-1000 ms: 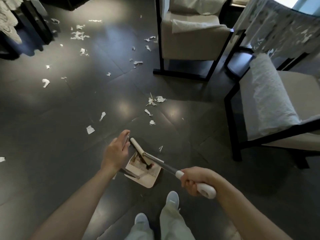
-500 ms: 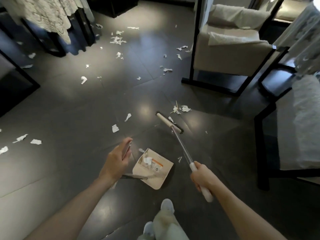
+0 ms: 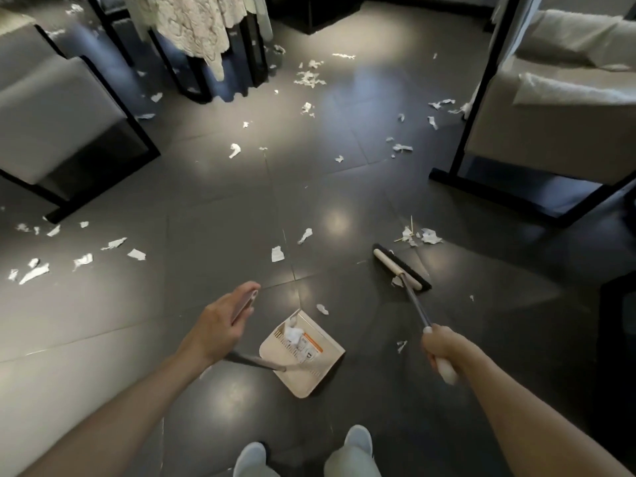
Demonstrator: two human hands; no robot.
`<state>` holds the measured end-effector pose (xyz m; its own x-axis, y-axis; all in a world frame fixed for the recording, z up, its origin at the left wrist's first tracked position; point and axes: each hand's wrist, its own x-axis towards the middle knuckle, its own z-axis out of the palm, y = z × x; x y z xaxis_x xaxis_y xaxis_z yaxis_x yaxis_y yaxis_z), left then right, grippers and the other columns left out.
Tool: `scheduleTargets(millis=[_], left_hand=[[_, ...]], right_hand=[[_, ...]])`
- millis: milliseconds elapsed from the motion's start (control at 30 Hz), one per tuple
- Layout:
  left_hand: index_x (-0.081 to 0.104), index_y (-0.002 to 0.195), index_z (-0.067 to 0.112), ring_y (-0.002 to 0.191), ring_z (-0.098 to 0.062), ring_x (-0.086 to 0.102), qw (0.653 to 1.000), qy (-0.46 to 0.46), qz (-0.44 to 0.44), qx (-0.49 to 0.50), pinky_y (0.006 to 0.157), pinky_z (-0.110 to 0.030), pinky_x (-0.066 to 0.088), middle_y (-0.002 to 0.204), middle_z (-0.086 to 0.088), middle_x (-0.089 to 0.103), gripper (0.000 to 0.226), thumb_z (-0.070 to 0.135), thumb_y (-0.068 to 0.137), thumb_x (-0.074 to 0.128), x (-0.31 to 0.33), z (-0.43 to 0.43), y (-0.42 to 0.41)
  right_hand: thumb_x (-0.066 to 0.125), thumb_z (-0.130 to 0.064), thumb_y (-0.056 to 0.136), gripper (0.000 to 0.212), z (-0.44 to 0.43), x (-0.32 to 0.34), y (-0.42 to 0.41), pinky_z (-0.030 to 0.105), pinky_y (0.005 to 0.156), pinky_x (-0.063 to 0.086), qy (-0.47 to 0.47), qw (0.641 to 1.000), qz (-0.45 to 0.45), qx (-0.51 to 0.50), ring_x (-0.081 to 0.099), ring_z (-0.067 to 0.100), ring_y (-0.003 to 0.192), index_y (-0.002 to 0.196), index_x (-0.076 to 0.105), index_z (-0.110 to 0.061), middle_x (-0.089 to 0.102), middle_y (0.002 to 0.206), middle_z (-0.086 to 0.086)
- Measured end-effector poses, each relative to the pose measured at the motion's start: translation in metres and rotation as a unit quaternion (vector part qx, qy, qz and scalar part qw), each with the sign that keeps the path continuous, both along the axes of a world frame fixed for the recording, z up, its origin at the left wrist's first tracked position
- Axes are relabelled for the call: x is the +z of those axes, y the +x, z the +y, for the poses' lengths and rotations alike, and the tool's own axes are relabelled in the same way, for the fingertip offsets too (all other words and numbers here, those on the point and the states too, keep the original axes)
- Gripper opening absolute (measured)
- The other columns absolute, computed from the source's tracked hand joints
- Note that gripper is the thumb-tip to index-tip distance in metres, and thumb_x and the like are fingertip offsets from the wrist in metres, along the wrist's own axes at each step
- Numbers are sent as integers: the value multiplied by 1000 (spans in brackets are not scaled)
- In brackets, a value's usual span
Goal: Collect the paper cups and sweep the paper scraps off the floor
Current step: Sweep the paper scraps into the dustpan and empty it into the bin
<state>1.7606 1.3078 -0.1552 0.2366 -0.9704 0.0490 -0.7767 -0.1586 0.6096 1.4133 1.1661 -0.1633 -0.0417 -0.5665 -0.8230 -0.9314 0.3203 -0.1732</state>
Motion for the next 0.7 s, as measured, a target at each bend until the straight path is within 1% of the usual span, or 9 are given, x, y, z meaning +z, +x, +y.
scheduleTargets(millis=[67, 133, 267, 333, 400, 500, 533, 600, 700], left_hand=[[54, 122, 28, 92, -19, 65, 1000, 13, -3, -7, 76, -17, 40, 104, -3, 67, 43, 3, 88, 62, -1, -8, 5], [56, 125, 20, 92, -27, 64, 999, 30, 0, -18, 77, -24, 41, 101, -10, 67, 38, 5, 90, 59, 0, -14, 8], [53, 127, 18, 94, -31, 61, 998, 48, 15, -34, 78, -31, 42, 100, -14, 64, 37, 8, 92, 55, 1, -17, 17], [51, 128, 17, 93, -32, 60, 997, 50, 23, -45, 79, -35, 43, 100, -15, 64, 37, 8, 92, 54, 1, -16, 19], [49, 127, 18, 89, -33, 58, 997, 45, 27, -63, 76, -36, 43, 99, -15, 62, 36, 9, 93, 52, 2, -14, 20], [46, 128, 20, 83, -23, 51, 996, 31, 37, -76, 72, -31, 37, 94, -6, 57, 35, 11, 94, 49, 5, -14, 24], [46, 128, 20, 83, -20, 48, 996, 29, 40, -78, 73, -30, 35, 93, -2, 54, 35, 11, 94, 48, 6, -14, 26], [46, 127, 19, 81, -19, 46, 995, 29, 43, -86, 73, -30, 34, 91, -1, 51, 34, 10, 94, 48, 7, -14, 30], [46, 126, 18, 78, -21, 46, 992, 35, 45, -111, 70, -29, 32, 89, -6, 51, 33, 10, 94, 49, 10, -12, 37]], right_hand=[[48, -1, 84, 52, 7, 0, 9, 33, 77, 49, 32, 999, 9, 15, 57, 29, 99, 136, 38, 0, 55, 121, 18], [49, 0, 82, 59, 20, 6, 20, 33, 76, 49, 48, 998, 13, 31, 57, 28, 97, 139, 33, -2, 57, 116, 17], [50, 1, 86, 37, 61, 36, 52, 31, 77, 47, 80, 995, 19, 62, 57, 28, 105, 123, 49, 2, 52, 111, 13], [47, 0, 89, 41, 87, 48, 69, 31, 74, 44, 100, 993, 5, 65, 53, 25, 94, 129, 48, 3, 49, 105, 12], [47, -3, 87, 42, 117, 56, 87, 32, 73, 45, 116, 991, 0, 60, 53, 25, 87, 130, 47, 0, 54, 101, 12], [46, -3, 84, 27, 158, 67, 111, 30, 66, 42, 133, 990, -13, 49, 52, 23, 74, 110, 54, -4, 57, 89, 12], [45, -4, 84, 27, 169, 72, 116, 30, 64, 41, 144, 989, -30, 31, 49, 22, 68, 108, 56, -4, 56, 86, 13], [44, -4, 80, 43, 188, 80, 120, 30, 59, 37, 153, 985, -68, -38, 45, 18, 58, 120, 59, 1, 53, 75, 11], [46, 0, 79, 58, 208, 89, 113, 22, 46, 34, 151, 965, -123, -173, 41, 10, 45, 136, 48, -5, 46, 58, 5]])
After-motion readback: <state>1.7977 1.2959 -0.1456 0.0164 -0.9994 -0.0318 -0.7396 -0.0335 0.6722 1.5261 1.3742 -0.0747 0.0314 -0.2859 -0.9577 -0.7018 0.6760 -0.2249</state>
